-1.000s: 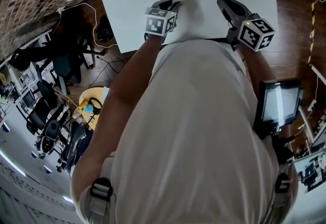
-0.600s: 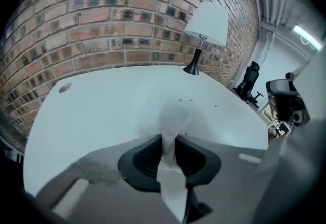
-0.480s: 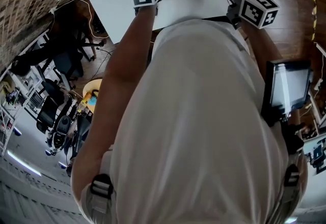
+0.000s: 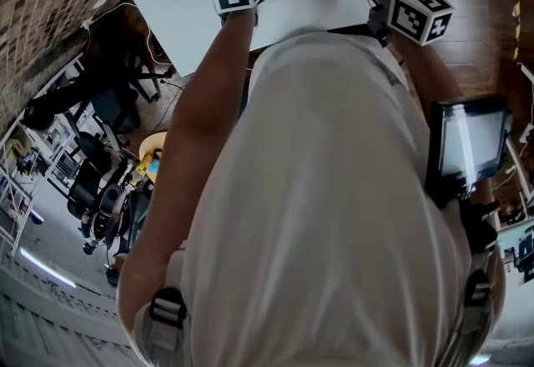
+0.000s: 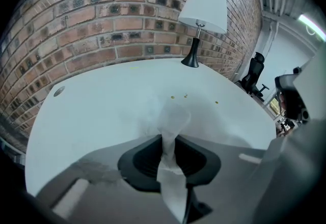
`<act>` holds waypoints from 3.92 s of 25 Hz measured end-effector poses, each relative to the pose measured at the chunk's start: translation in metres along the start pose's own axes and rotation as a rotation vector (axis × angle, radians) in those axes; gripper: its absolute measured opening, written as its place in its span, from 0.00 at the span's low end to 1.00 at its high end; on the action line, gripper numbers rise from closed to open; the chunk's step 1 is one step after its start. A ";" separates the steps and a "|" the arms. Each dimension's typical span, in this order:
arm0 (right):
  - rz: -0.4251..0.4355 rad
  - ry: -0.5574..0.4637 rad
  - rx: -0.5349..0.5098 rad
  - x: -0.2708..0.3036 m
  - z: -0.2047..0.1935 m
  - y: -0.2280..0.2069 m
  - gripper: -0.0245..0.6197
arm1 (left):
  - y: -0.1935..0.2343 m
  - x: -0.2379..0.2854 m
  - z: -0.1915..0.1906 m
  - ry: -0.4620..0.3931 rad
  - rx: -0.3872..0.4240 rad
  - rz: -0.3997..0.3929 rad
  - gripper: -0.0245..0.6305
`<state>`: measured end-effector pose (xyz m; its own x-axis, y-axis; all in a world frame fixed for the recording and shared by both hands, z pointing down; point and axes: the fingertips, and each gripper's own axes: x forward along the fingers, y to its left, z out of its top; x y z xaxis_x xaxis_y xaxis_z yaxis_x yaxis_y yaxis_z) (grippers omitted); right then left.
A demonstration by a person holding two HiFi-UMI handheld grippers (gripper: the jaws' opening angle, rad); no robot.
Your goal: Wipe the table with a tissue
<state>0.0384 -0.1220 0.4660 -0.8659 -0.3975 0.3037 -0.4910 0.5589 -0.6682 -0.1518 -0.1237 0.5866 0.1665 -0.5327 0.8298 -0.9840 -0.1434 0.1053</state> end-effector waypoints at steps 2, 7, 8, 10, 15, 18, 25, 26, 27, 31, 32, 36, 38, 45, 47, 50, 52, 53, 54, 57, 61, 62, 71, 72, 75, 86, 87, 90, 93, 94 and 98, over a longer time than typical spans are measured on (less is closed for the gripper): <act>0.003 -0.003 -0.004 0.002 0.002 -0.004 0.05 | -0.002 0.004 0.004 -0.001 0.004 -0.005 0.15; 0.006 0.006 0.007 -0.010 -0.003 -0.009 0.05 | -0.023 0.006 -0.001 0.037 0.014 -0.035 0.14; 0.007 0.008 0.007 -0.012 -0.004 -0.009 0.05 | -0.029 0.006 -0.003 0.044 0.008 -0.054 0.14; 0.014 0.011 0.007 -0.010 -0.006 -0.006 0.05 | -0.036 0.005 -0.008 0.054 -0.013 -0.091 0.15; 0.035 0.019 0.003 0.000 -0.010 -0.001 0.05 | -0.048 0.001 -0.026 0.106 -0.071 -0.170 0.15; 0.043 0.018 0.000 -0.001 -0.008 -0.001 0.05 | -0.045 -0.005 -0.038 0.144 -0.053 -0.158 0.15; 0.040 0.006 -0.010 -0.008 0.000 0.000 0.05 | 0.018 -0.017 -0.036 0.081 -0.124 -0.021 0.15; 0.034 0.007 -0.007 -0.011 -0.001 0.000 0.05 | 0.024 -0.018 -0.035 0.068 -0.135 -0.005 0.15; 0.027 0.008 -0.005 -0.013 -0.002 -0.001 0.05 | 0.029 -0.017 -0.035 0.057 -0.145 0.005 0.15; 0.000 -0.007 -0.002 -0.006 0.001 0.000 0.05 | 0.043 -0.016 -0.031 0.025 -0.134 0.036 0.15; 0.003 -0.014 0.003 -0.002 0.002 0.002 0.05 | 0.048 -0.018 -0.029 0.014 -0.125 0.052 0.15; 0.002 -0.019 0.034 -0.009 0.001 -0.005 0.05 | 0.027 -0.021 -0.028 -0.005 -0.136 0.042 0.15; 0.002 -0.022 0.041 -0.012 0.002 -0.008 0.05 | 0.011 -0.023 -0.029 0.006 -0.114 0.019 0.15; 0.034 -0.026 0.042 0.000 0.003 -0.008 0.05 | -0.030 0.000 -0.058 0.084 -0.026 -0.151 0.15; 0.039 -0.029 0.040 0.000 0.004 -0.010 0.05 | -0.039 -0.011 -0.049 0.108 0.003 -0.137 0.15; 0.044 -0.029 0.031 0.001 0.005 -0.009 0.05 | -0.040 -0.022 -0.034 0.103 0.011 -0.115 0.15; 0.044 -0.028 0.029 0.001 0.005 -0.010 0.05 | -0.037 -0.022 -0.026 0.079 -0.003 -0.116 0.15; 0.043 -0.026 0.028 0.002 0.005 -0.011 0.05 | -0.035 -0.022 -0.021 0.063 -0.011 -0.115 0.15; 0.041 -0.024 0.028 0.002 0.005 -0.013 0.05 | -0.033 -0.021 -0.016 0.047 -0.018 -0.114 0.15; 0.036 -0.018 0.029 0.007 0.006 -0.016 0.05 | -0.023 -0.019 0.001 0.007 -0.040 -0.102 0.15; 0.039 -0.002 0.021 0.009 0.003 -0.016 0.05 | -0.015 -0.017 0.010 -0.025 -0.052 -0.078 0.15; 0.041 -0.001 0.017 0.008 0.001 -0.016 0.05 | -0.014 -0.016 0.012 -0.029 -0.049 -0.074 0.15; 0.039 0.022 -0.036 0.012 -0.002 -0.009 0.05 | 0.000 -0.006 0.024 -0.037 -0.039 -0.049 0.15; 0.040 0.024 -0.044 0.012 -0.003 -0.008 0.05 | 0.000 -0.006 0.023 -0.037 -0.038 -0.051 0.15; 0.039 0.030 -0.076 0.012 -0.002 -0.009 0.05 | -0.003 0.001 0.024 -0.042 -0.032 -0.061 0.15; 0.058 0.037 -0.116 0.018 -0.004 0.001 0.05 | 0.002 0.005 0.044 -0.065 -0.024 -0.045 0.15; 0.058 0.041 -0.115 0.018 -0.006 0.001 0.05 | 0.005 0.007 0.047 -0.069 -0.027 -0.042 0.15; 0.048 0.053 -0.109 0.017 -0.010 -0.001 0.05 | 0.014 0.016 0.061 -0.085 -0.030 -0.036 0.15; 0.029 0.052 -0.098 0.015 -0.010 -0.004 0.05 | 0.025 0.023 0.075 -0.088 -0.017 -0.017 0.15; 0.026 0.050 -0.095 0.015 -0.009 -0.005 0.05 | 0.028 0.026 0.079 -0.084 -0.010 -0.009 0.15; 0.021 0.039 -0.090 0.012 -0.008 -0.008 0.05 | 0.032 0.037 0.087 -0.061 0.049 0.018 0.15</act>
<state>0.0309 -0.1255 0.4803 -0.8781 -0.3577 0.3178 -0.4781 0.6306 -0.6114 -0.1712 -0.2208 0.5733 0.1536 -0.5848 0.7965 -0.9829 -0.1732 0.0624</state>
